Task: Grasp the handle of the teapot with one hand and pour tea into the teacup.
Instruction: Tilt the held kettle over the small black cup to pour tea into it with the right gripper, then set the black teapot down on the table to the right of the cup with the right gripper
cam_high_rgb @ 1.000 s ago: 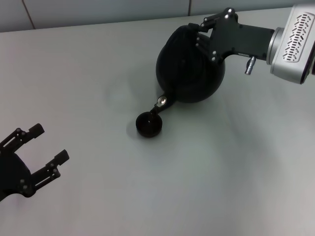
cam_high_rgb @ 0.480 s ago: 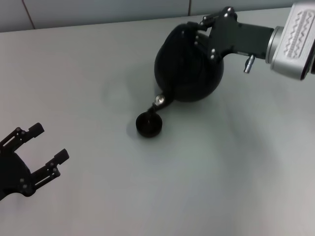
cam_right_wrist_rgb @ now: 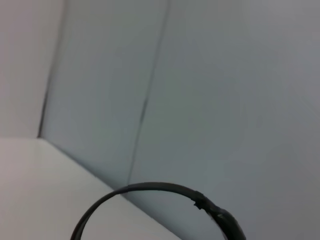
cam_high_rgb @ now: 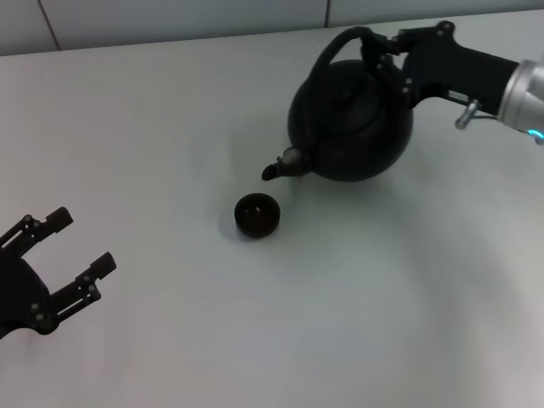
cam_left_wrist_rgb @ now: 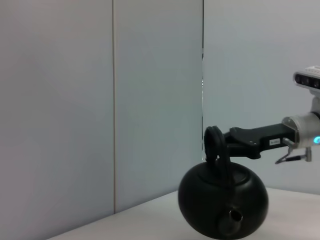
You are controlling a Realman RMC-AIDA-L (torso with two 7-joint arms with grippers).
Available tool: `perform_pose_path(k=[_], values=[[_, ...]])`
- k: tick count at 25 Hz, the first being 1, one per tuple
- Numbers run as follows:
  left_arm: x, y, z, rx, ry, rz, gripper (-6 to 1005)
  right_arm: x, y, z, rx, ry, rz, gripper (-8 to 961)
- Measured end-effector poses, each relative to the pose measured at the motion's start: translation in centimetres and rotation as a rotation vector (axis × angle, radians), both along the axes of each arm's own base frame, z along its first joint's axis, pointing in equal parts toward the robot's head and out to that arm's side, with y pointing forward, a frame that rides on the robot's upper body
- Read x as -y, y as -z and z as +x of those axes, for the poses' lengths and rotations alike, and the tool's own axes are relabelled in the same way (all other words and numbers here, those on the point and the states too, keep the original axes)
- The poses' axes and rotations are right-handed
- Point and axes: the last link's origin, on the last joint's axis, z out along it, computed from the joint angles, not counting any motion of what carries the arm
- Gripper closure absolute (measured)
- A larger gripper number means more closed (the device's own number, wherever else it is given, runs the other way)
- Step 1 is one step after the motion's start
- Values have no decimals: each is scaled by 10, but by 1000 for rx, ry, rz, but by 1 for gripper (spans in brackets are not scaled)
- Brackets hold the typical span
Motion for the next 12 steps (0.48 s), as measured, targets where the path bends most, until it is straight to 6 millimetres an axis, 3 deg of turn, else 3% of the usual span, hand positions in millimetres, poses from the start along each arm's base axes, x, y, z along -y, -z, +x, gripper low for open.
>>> perform_pose_path(k=[12], values=[[-2,0,3,6,14,-2,211,38,-9,45,-245,222,48,858]])
